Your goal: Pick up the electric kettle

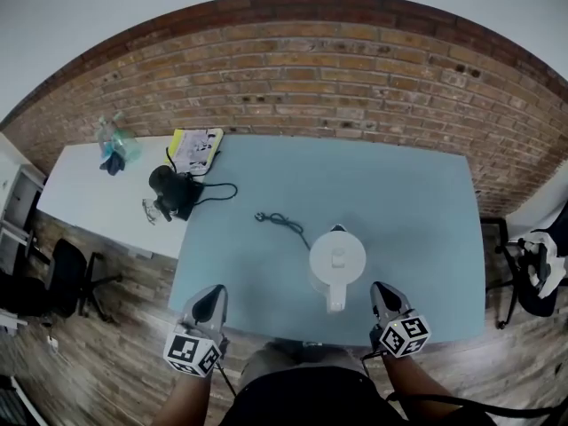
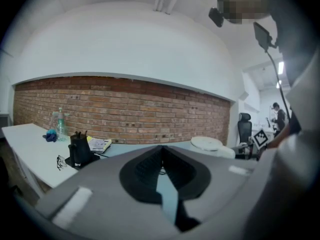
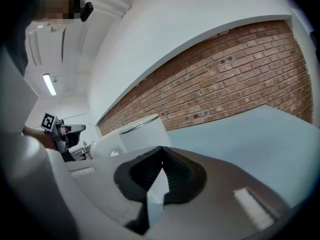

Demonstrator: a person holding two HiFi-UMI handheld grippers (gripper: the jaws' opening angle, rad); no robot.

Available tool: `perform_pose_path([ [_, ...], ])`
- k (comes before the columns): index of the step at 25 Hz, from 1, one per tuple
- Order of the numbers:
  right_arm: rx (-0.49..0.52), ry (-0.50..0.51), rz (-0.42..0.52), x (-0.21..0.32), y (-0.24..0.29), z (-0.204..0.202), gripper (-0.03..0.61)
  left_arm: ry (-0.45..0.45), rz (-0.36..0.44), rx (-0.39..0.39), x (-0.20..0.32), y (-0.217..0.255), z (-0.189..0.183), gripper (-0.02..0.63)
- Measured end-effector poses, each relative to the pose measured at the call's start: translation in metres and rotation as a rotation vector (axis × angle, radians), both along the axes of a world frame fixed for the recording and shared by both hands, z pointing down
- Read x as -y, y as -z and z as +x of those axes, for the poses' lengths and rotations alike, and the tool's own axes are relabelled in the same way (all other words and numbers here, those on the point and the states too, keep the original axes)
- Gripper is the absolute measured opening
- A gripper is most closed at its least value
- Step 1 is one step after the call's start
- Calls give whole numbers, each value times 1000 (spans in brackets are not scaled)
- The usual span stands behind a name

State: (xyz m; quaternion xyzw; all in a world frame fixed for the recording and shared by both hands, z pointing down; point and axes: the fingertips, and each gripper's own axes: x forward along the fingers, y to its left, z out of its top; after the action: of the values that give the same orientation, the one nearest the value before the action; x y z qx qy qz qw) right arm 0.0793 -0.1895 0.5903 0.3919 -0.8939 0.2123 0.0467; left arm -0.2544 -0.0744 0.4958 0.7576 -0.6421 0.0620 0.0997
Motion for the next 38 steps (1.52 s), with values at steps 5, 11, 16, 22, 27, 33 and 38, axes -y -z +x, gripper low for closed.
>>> perform_pose_path([
  [5,20,-44,-4,7,-3,8,2,1,-20,20,19,1,-11,5],
  [11,-32,-157,-59,-4,-28,38,2,-83,24,-22,61,20,1,5],
  [16,-73,-267,-83,-9,-38,45,2,-156,17,-42,80,19,-4,5],
  [22,53,-335,61,-23,-1,30,2,-280,-16,-59,100,3,-12,5],
  [27,-19,-418,162,-34,31,27,2,-368,22,-86,112,11,-15,5],
  [33,-48,-511,216,-46,61,10,2,-584,49,-27,101,4,1,5],
  [38,-89,-508,263,-71,80,-18,2,-637,-8,-52,99,-18,-4,5],
])
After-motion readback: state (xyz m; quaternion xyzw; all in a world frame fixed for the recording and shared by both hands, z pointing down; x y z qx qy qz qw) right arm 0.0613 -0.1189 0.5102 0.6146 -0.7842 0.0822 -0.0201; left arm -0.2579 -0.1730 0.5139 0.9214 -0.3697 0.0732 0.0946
